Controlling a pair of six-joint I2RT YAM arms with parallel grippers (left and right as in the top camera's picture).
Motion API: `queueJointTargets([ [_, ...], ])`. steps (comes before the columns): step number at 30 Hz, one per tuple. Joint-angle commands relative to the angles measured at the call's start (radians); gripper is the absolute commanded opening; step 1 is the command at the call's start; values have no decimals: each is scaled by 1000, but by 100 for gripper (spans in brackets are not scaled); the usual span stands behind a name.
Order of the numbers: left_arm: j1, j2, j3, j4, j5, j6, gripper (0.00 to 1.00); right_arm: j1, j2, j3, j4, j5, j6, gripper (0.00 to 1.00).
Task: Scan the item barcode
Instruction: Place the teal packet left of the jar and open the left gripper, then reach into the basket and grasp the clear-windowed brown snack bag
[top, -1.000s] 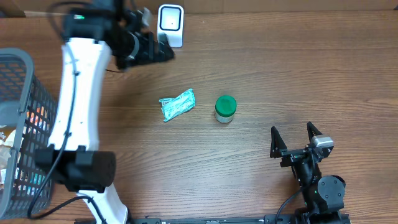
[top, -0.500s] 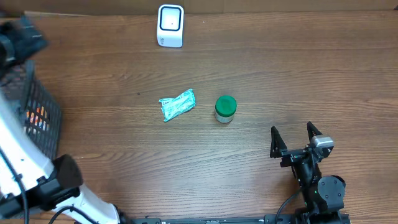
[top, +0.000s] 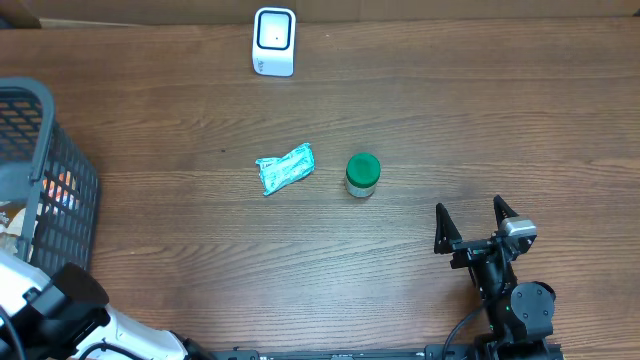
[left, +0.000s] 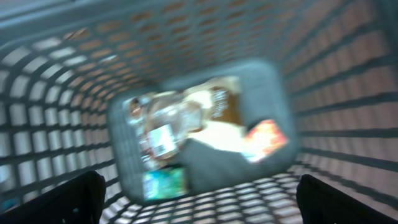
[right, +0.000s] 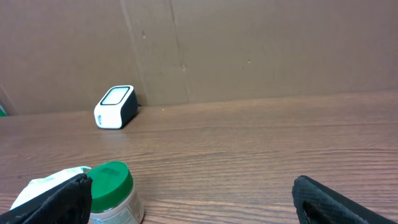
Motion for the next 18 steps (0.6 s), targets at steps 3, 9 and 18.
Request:
queueJointTargets([
  [3, 14, 18, -219, 8, -202, -72, 100, 3, -7, -10, 6, 10, 1, 100],
  [9, 21, 18, -465, 137, -210, 1, 100, 3, -7, -10, 6, 10, 1, 100],
  [18, 26, 18, -776, 419, -201, 215, 100, 3, -7, -10, 6, 10, 1, 100],
])
